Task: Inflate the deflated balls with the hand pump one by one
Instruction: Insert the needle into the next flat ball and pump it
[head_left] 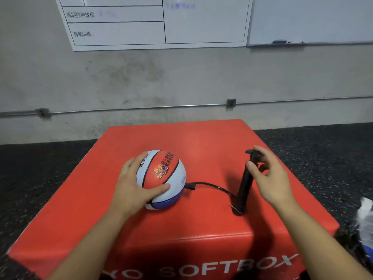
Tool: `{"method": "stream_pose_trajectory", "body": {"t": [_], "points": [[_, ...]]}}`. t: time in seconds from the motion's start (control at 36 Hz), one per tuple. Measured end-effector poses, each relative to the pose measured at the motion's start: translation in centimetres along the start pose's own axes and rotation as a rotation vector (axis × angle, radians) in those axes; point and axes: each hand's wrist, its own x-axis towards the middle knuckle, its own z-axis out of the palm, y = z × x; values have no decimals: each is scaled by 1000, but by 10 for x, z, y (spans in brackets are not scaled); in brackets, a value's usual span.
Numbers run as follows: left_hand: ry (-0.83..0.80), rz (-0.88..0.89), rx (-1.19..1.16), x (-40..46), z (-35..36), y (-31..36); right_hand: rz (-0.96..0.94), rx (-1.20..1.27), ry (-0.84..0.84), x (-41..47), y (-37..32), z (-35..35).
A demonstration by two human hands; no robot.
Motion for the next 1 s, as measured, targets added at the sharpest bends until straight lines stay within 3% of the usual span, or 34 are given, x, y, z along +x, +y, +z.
{"method": "stream_pose_trajectory", "body": {"t": [0.14,0.28,0.5,0.56,0.64,0.75,1.0], "points": [[32,-54,-67,10,8,-3,-12,-13,-46,19,7,51],[77,-99,-110,17,6,-13,-74,-177,-160,26,17,99],[152,96,50,29,13,-25,9,-504,-364,20,20,142],[140,122,89,32,15,-27,-11,-440,-308,21,11,148],[86,85,97,34,14,-28,-53,-131,-213,20,-17,154],[49,81,135,31,11,-27,-119,162,-285,-3,-52,161],[12,14,149,26,7,-29,-205,132,-153,-27,-58,186]]}}
